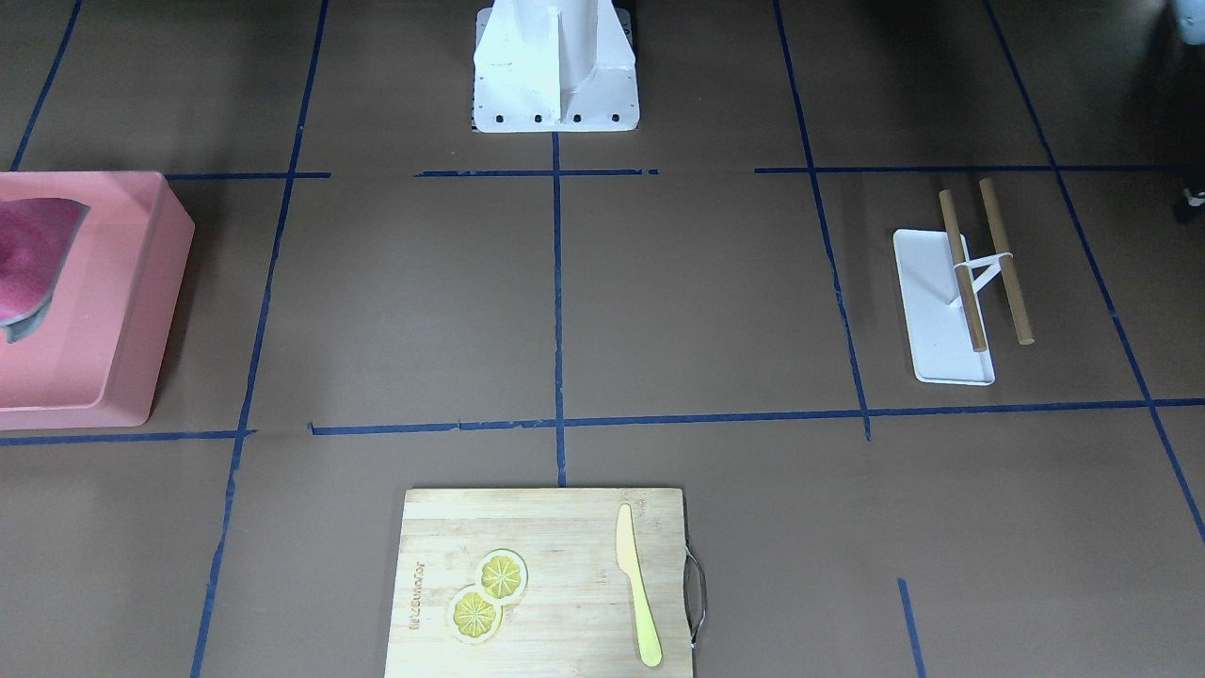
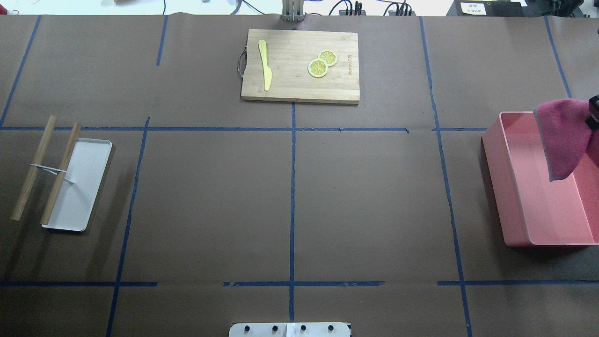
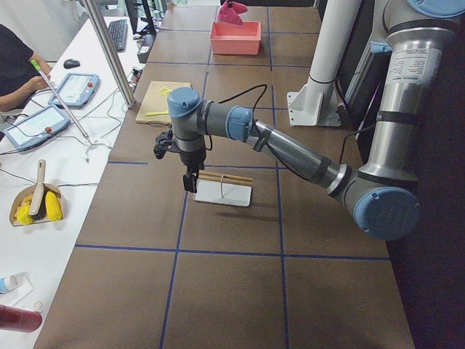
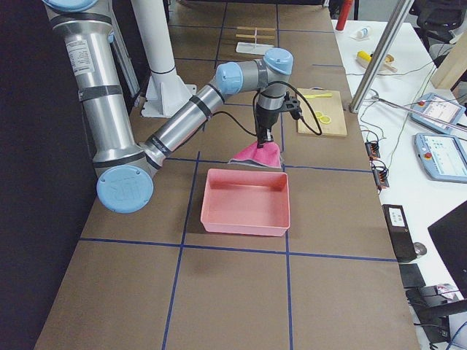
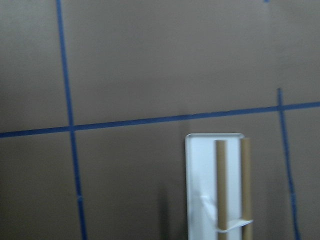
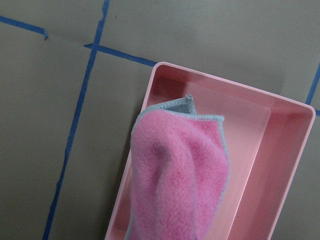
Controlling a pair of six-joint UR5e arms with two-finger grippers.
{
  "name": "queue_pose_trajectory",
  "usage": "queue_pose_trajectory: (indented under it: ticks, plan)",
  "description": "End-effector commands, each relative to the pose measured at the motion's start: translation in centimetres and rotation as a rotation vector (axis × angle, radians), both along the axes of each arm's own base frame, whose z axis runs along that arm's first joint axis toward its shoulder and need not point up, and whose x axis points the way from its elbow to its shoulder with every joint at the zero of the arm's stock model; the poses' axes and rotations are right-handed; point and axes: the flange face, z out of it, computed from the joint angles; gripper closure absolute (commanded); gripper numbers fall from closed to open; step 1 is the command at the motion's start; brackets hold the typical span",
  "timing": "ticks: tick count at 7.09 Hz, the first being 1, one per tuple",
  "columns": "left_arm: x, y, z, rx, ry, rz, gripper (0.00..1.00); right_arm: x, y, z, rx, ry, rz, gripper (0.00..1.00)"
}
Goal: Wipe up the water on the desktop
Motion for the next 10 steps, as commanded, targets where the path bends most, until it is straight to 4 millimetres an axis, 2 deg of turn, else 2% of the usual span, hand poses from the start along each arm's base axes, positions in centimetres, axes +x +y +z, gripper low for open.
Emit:
queue_pose_trajectory:
  ticks: [1,2,3,4,5,6,7,8,9,10]
  plan:
    - [-2.7,0.8,5.3,-0.004,-0.006,0.054,0.0,0.5,0.2,3.4,-0.025,0.012,-0.026,0.8]
    - [-2.8,0.9,5.5,-0.006,-0.007,0.054,0.0,0.6,0.3,4.1,-0.032,0.015,-0.033,0.31]
    - [-3.0,0.9,6.2,-0.02,-0.009,0.05,0.0,0.9,0.9,5.0,-0.04,0.017,-0.031,0.0]
    - [-3.2,0.5,7.8,-0.031,-0.011,0.047,0.0,2.0,1.1,6.0,-0.059,0.022,-0.011,0.0]
    - [-4.1,0.2,10.2,-0.026,-0.009,0.04,0.0,3.8,0.8,6.8,-0.074,0.02,0.027,0.0]
    - [-4.8,0.0,12.0,-0.028,-0.005,0.041,0.0,4.5,1.6,8.2,-0.059,0.013,0.037,0.0]
    - [-4.8,-0.1,13.1,-0.031,-0.005,0.041,0.0,5.3,2.6,11.4,-0.031,-0.036,0.053,0.0]
    - [-4.7,-0.4,14.4,-0.025,-0.004,0.042,0.0,6.6,2.3,14.5,0.023,-0.093,0.085,0.0]
    - [-4.8,-0.6,14.9,-0.018,-0.004,0.039,0.0,8.2,2.2,17.9,0.023,-0.102,0.12,0.0]
    - [-4.8,-0.9,14.6,-0.014,-0.004,0.036,0.0,10.3,1.9,20.6,0.026,-0.121,0.159,0.0]
